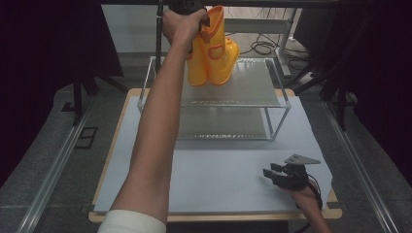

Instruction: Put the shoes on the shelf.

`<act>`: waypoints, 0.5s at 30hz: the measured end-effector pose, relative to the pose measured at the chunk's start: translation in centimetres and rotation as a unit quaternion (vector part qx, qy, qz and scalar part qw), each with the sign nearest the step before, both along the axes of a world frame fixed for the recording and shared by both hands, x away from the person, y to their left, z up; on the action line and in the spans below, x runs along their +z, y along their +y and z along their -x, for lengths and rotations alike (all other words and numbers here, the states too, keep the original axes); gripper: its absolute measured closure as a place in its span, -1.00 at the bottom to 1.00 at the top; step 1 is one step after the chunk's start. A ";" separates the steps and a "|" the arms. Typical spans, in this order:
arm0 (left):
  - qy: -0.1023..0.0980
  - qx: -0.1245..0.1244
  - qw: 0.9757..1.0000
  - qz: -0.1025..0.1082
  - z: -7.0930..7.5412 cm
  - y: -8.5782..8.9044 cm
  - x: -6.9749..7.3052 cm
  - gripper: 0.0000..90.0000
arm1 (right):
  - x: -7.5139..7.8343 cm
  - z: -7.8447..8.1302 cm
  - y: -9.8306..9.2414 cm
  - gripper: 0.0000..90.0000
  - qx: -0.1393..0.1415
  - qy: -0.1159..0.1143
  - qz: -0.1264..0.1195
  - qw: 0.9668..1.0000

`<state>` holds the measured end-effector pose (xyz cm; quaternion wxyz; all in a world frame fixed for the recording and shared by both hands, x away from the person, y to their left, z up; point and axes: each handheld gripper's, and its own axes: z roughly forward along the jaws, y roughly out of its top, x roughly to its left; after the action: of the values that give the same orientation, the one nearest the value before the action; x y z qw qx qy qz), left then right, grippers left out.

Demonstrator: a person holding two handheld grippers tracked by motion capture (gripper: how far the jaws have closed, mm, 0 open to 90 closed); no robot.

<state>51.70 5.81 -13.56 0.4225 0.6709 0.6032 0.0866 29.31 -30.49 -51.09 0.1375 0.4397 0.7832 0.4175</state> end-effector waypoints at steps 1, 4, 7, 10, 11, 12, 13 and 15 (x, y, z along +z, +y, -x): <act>0.000 0.006 1.000 0.002 -0.1 0.1 -0.1 0.83 | 0.0 0.0 0.0 0.19 0.001 0.000 -0.001 1.000; 0.001 0.016 1.000 0.001 -0.2 0.1 -0.3 0.83 | 0.0 0.0 0.1 0.19 0.002 -0.001 0.001 1.000; 0.001 0.025 1.000 -0.002 -0.4 0.0 -0.7 0.83 | 0.0 0.1 0.2 0.19 0.003 -0.001 0.000 1.000; 0.002 0.032 0.999 -0.001 -0.7 0.0 -1.2 0.83 | 0.0 0.1 0.3 0.19 0.004 0.000 0.001 1.000; 0.004 0.036 0.999 0.001 -0.9 0.0 -1.4 0.83 | 0.0 0.1 0.3 0.19 0.004 -0.001 0.002 1.000; 0.004 0.037 0.999 -0.003 -0.9 0.0 -1.6 0.83 | 0.0 0.1 0.2 0.19 0.004 0.000 -0.001 1.000; 0.005 0.038 0.999 -0.004 -1.0 0.0 -1.7 0.83 | 0.0 0.1 0.2 0.19 0.004 0.000 0.000 1.000; 0.010 0.039 0.999 -0.006 -1.2 0.0 -2.1 0.83 | 0.0 0.1 0.2 0.19 0.003 -0.002 0.001 1.000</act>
<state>52.85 5.81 -15.63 0.4091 0.6504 0.6322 0.1000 29.24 -30.34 -51.07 0.1376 0.4365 0.7847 0.4181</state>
